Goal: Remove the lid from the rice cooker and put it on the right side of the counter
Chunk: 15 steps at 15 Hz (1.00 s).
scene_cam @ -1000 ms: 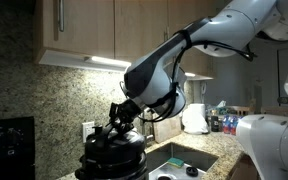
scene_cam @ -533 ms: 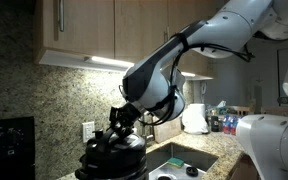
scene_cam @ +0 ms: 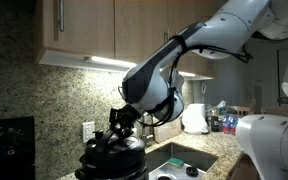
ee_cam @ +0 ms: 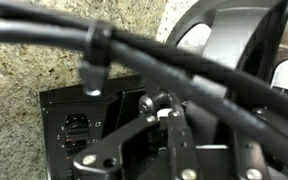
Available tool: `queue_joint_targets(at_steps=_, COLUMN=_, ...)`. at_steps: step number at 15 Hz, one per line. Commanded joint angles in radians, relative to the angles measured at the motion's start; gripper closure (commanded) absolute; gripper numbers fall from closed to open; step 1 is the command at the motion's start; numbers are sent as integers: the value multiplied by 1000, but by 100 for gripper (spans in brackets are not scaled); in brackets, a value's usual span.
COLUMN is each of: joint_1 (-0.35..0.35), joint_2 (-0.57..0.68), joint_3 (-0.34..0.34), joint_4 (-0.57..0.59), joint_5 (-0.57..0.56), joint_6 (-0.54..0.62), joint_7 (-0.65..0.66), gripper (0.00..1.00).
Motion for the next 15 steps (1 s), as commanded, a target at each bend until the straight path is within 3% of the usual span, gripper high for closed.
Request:
queue_joint_targets(at_steps=1, joint_1=50, joint_2=-47, joint_3=-36, joint_4=1, joint_5=-40, joint_6=23, joint_7=-8, gripper=96)
queue_joint_targets(at_steps=6, joint_1=150, joint_2=-86, joint_3=-128, joint_4=3, joint_5=-113, joint_6=55, joint_7=-9, gripper=95)
queue_joint_targets(at_steps=8, joint_1=112, joint_2=-97, joint_3=-119, joint_4=8, joint_5=-145, joint_6=29, joint_7=0, gripper=96)
queue_joint_targets(at_steps=15, joint_1=108, joint_2=-133, joint_3=-134, joint_4=12, joint_5=-168, joint_6=35, joint_7=18, gripper=95)
